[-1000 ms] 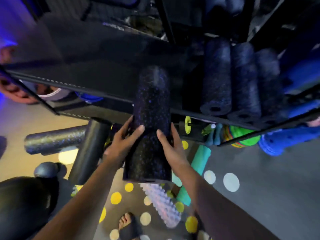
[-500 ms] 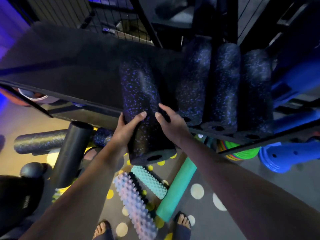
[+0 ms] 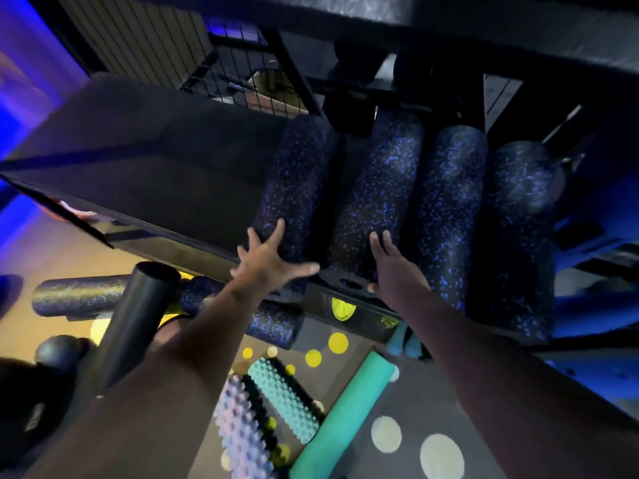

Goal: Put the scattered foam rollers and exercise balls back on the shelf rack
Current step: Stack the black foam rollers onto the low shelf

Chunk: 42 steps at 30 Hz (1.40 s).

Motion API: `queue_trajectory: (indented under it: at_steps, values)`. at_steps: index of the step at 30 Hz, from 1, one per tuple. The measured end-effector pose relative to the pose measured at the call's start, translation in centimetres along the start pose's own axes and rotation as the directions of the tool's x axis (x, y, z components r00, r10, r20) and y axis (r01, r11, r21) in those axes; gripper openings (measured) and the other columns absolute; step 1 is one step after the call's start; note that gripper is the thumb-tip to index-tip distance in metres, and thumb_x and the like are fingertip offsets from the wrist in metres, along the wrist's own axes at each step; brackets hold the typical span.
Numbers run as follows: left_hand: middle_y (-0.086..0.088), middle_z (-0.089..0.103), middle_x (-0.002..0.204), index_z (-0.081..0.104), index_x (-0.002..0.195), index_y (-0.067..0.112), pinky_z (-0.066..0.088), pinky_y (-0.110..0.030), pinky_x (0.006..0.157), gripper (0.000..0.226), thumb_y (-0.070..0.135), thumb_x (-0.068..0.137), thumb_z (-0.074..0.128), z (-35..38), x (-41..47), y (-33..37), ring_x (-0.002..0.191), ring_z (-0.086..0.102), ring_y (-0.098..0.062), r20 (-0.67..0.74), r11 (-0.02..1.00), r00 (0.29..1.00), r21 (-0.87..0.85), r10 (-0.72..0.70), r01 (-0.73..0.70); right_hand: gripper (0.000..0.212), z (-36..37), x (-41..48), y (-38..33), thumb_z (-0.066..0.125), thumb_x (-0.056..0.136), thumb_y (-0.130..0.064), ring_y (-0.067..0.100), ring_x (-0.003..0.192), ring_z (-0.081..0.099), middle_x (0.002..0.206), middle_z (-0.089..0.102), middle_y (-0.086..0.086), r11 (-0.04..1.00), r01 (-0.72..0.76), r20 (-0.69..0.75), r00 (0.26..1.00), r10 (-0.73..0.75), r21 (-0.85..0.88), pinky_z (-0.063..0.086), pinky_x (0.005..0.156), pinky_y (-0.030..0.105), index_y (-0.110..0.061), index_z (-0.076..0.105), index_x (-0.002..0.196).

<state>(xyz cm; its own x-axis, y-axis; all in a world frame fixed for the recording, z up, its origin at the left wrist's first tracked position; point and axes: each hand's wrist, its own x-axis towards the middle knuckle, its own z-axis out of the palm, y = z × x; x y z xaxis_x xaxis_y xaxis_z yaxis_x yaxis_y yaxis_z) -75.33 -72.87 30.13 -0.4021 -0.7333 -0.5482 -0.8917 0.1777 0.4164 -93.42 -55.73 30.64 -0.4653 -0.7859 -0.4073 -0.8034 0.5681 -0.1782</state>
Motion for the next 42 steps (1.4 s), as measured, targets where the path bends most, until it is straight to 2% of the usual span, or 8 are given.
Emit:
queue_trajectory:
  at_steps: [5, 9, 13, 16, 20, 24, 29, 42]
  values:
    - [0.002, -0.03, 0.167, -0.01, 0.151, 0.066, 0.029, -0.079, 0.107, 0.125, 0.047, 0.074, 0.088, 1.7, 0.1, 2.0, 0.154, -0.004, -0.049, 0.007, 0.976, 1.0, 0.216, -0.006, 0.004, 0.095, 1.3, 0.7, -0.2, 0.059, 0.098, -0.009, 0.028, 0.156, 0.011, 0.169, -0.015, 0.006, 0.997, -0.006, -0.036, 0.999, 0.009, 0.072, 0.039, 0.111, 0.039, -0.015, -0.012, 0.16]
    - [0.005, -0.02, 0.17, -0.007, 0.156, 0.058, 0.031, -0.076, 0.108, 0.129, 0.047, 0.07, 0.09, 1.0, 2.6, 3.8, 0.155, 0.002, -0.045, -0.057, 0.964, 0.995, 0.26, 0.079, -0.062, 0.096, 2.3, 1.1, -0.1, 0.058, 0.096, -0.005, 0.027, 0.156, 0.007, 0.169, -0.015, 0.006, 0.996, -0.005, -0.067, 0.998, 0.012, 0.094, 0.04, 0.111, 0.039, -0.015, -0.011, 0.161]
    - [0.008, -0.015, 0.171, -0.014, 0.162, 0.03, 0.033, -0.068, 0.114, 0.143, 0.05, 0.067, 0.091, 0.7, 4.7, 4.6, 0.157, 0.003, -0.041, -0.078, 0.952, 0.988, 0.285, 0.136, -0.109, 0.095, 2.8, 1.4, -0.1, 0.056, 0.095, -0.001, 0.029, 0.156, 0.005, 0.169, -0.015, 0.008, 0.992, 0.0, -0.077, 0.997, 0.01, 0.127, 0.037, 0.113, 0.038, -0.014, -0.011, 0.161]
    - [0.001, -0.014, 0.172, -0.015, 0.162, 0.023, 0.03, -0.063, 0.119, 0.145, 0.055, 0.066, 0.089, 1.0, 5.1, 4.3, 0.158, 0.002, -0.038, -0.081, 0.949, 0.987, 0.295, 0.142, -0.112, 0.094, 2.9, 1.5, -0.3, 0.054, 0.095, 0.001, 0.031, 0.156, 0.006, 0.168, -0.015, 0.01, 0.992, 0.005, -0.08, 0.997, 0.006, 0.128, 0.037, 0.114, 0.037, -0.013, -0.011, 0.161]
    - [-0.024, -0.012, 0.168, -0.021, 0.158, 0.043, 0.023, -0.061, 0.122, 0.14, 0.066, 0.067, 0.084, 0.9, 4.8, 3.9, 0.155, 0.004, -0.047, -0.075, 0.967, 0.994, 0.25, 0.078, -0.057, 0.092, 2.6, 1.7, -1.0, 0.049, 0.095, 0.004, 0.032, 0.156, 0.002, 0.168, -0.018, 0.011, 0.991, 0.0, -0.065, 0.998, 0.009, 0.132, 0.036, 0.114, 0.037, -0.013, -0.013, 0.16]
    - [-0.025, -0.005, 0.167, -0.023, 0.146, 0.065, 0.029, -0.072, 0.111, 0.13, 0.07, 0.068, 0.081, 1.6, 3.8, 3.5, 0.148, 0.014, -0.055, -0.052, 0.988, 0.998, 0.15, -0.025, 0.033, 0.094, 2.8, 1.5, -0.7, 0.051, 0.096, 0.001, 0.032, 0.156, 0.002, 0.167, -0.02, 0.013, 0.994, -0.021, -0.056, 0.998, 0.027, 0.104, 0.037, 0.114, 0.037, -0.01, -0.017, 0.159]
    - [-0.025, 0.012, 0.162, -0.017, 0.15, 0.062, 0.043, -0.054, 0.106, 0.123, 0.067, 0.074, 0.079, 2.5, 3.4, 2.7, 0.139, 0.028, -0.053, -0.122, 0.991, 0.992, 0.136, 0.014, 0.002, 0.098, 2.9, 1.3, -0.7, 0.057, 0.096, -0.003, 0.031, 0.156, 0.004, 0.167, -0.019, 0.014, 0.997, -0.036, -0.061, 0.997, 0.04, 0.066, 0.038, 0.113, 0.035, -0.009, -0.018, 0.158]
    - [-0.028, 0.004, 0.158, -0.027, 0.148, 0.059, 0.046, -0.059, 0.103, 0.128, 0.071, 0.074, 0.076, 3.2, 4.3, 2.4, 0.135, 0.023, -0.056, -0.121, 0.989, 0.993, 0.15, 0.013, 0.006, 0.092, 3.3, 1.5, -2.1, 0.049, 0.097, 0.002, 0.029, 0.157, -0.001, 0.167, -0.02, 0.011, 0.989, -0.131, -0.035, 0.99, 0.133, 0.074, 0.026, 0.121, 0.037, -0.01, -0.018, 0.158]
